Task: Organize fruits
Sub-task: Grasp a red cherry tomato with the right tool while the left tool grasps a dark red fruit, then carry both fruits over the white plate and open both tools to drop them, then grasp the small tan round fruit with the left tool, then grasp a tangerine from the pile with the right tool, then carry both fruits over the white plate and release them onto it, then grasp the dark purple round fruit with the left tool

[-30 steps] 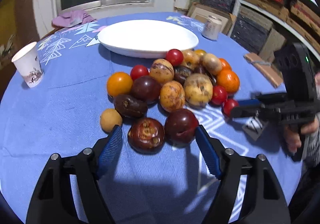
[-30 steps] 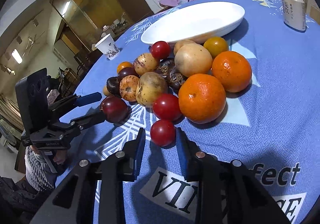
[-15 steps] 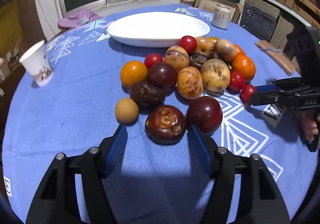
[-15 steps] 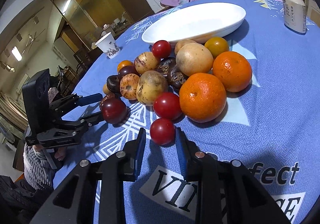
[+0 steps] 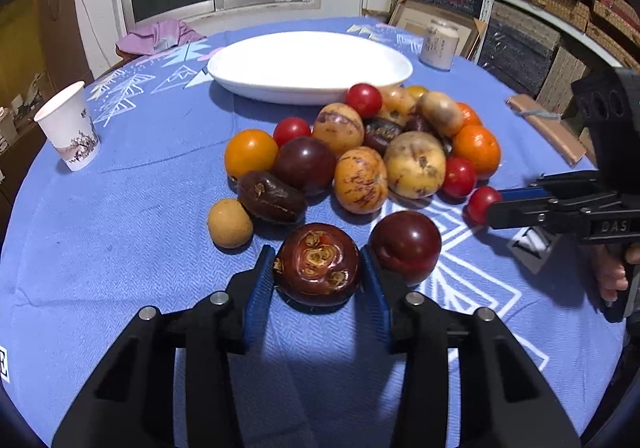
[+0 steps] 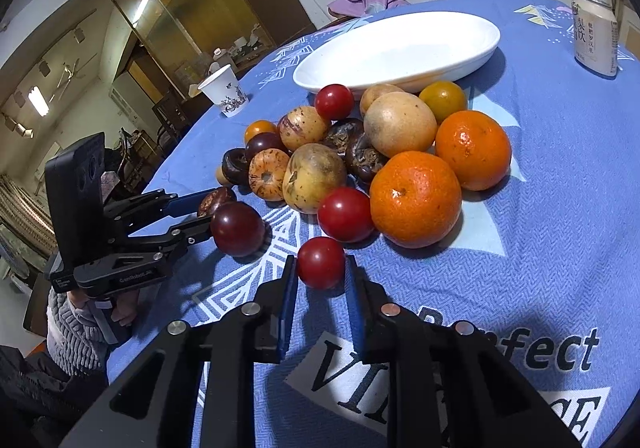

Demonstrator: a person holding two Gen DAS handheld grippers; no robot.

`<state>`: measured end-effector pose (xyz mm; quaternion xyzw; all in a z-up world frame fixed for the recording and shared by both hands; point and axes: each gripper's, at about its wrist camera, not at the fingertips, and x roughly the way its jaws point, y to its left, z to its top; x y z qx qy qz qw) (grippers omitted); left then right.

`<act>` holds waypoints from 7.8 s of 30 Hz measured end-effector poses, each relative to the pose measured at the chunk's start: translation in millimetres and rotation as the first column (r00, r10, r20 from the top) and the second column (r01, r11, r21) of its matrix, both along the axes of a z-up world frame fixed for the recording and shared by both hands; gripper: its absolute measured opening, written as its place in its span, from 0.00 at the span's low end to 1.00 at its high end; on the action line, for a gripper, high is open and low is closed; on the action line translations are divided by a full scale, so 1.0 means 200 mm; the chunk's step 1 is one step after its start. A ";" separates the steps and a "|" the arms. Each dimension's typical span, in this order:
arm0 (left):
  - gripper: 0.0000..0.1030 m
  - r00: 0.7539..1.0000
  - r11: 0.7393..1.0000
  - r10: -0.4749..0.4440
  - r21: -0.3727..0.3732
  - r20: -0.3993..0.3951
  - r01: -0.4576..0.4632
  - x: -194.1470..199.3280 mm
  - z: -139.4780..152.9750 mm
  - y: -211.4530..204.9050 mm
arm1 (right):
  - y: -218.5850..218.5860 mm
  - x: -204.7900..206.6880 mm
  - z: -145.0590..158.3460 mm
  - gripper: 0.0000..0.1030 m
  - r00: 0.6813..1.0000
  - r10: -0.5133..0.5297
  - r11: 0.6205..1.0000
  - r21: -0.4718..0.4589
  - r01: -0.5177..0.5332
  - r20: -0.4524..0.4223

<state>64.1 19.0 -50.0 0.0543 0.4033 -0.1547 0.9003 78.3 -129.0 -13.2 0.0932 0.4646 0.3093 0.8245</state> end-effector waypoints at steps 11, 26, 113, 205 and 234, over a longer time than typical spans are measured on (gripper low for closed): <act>0.41 0.989 0.994 0.086 -0.080 0.124 -0.076 0.06 0.37 0.04 | -0.14 0.09 0.31 0.23 0.986 -0.101 0.993 0.072 0.092 0.132; 0.41 0.991 0.990 0.129 -0.060 -0.034 -0.131 0.81 0.22 -0.16 | 0.01 0.82 0.16 0.26 0.979 -0.194 0.978 -0.070 0.199 0.065; 0.28 0.989 0.990 0.138 -0.051 0.059 -0.135 0.04 0.11 0.18 | -0.13 0.12 0.00 0.52 0.972 -0.221 0.969 -0.091 0.228 0.083; 0.89 0.964 0.956 0.262 0.126 0.038 -0.265 0.28 0.01 0.16 | -0.56 0.33 0.25 0.86 0.860 -0.510 0.825 0.265 0.499 -0.032; 0.61 0.967 0.959 0.254 0.120 0.028 -0.256 0.38 -0.01 0.22 | -0.52 0.35 0.21 0.86 0.874 -0.485 0.846 0.232 0.480 -0.042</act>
